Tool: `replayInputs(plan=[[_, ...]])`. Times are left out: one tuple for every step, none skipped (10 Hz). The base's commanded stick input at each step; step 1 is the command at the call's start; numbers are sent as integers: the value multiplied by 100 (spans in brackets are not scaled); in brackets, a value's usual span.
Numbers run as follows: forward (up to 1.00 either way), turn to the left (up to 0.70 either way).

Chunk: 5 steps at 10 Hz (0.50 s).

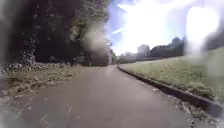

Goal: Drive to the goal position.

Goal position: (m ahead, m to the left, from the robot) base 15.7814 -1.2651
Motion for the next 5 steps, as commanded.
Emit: replayInputs(plan=[[45,0],[45,0],[45,0],[45,0],[45,0]])
